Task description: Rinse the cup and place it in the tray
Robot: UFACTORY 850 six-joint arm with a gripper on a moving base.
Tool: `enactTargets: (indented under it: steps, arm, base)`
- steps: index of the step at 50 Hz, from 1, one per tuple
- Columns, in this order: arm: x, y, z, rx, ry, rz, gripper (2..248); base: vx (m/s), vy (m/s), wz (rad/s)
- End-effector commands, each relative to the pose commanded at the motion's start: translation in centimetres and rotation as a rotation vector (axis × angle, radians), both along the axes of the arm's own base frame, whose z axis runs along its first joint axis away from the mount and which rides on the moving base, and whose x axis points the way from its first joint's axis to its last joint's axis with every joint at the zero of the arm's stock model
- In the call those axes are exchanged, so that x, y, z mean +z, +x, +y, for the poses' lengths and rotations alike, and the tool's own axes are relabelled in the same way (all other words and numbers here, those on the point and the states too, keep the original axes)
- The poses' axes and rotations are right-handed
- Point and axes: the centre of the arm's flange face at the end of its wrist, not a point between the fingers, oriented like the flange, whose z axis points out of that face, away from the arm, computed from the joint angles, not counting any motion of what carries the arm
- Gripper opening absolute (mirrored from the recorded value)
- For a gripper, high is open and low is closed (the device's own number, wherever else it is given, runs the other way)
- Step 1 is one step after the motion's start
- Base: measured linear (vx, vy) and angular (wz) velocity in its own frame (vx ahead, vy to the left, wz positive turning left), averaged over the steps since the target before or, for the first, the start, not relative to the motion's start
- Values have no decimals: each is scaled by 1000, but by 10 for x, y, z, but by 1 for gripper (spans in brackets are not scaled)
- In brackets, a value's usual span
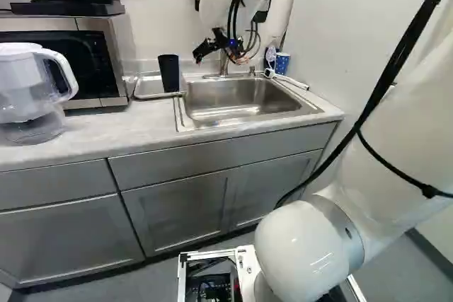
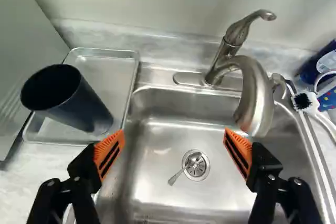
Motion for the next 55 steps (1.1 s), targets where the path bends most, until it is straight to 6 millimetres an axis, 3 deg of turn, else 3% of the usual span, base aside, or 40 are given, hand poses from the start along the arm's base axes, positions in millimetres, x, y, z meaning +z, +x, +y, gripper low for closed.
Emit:
enactTargets:
  steps: [28,55]
  arm:
    - [-11,-31,-42,-100,-47,147,247]
    - [-15,-46,-85,-205,-52,194,247]
  base:
    - [0,0,0]
    - [0,0,0]
